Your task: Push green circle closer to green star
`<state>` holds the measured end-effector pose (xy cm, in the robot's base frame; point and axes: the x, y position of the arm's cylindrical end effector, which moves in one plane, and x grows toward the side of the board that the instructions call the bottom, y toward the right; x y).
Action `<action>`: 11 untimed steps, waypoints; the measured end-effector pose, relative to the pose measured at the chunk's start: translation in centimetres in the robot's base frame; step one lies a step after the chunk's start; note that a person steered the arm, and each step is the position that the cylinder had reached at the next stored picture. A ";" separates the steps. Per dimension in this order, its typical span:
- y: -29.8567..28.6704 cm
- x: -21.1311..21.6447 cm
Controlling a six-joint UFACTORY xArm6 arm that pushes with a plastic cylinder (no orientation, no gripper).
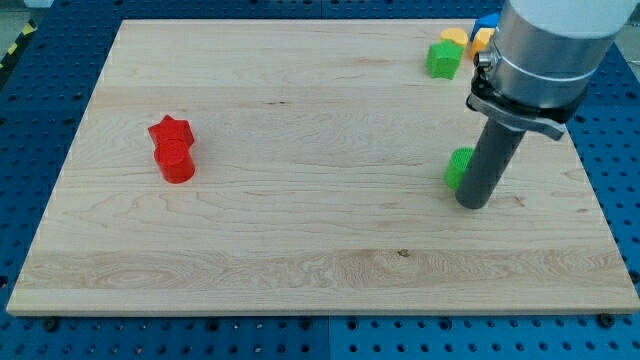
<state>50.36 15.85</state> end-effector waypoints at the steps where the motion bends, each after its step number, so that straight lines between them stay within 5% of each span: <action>1: -0.5 -1.2; 8: -2.1 -17.3; 11: -0.4 -17.7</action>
<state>32.70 15.44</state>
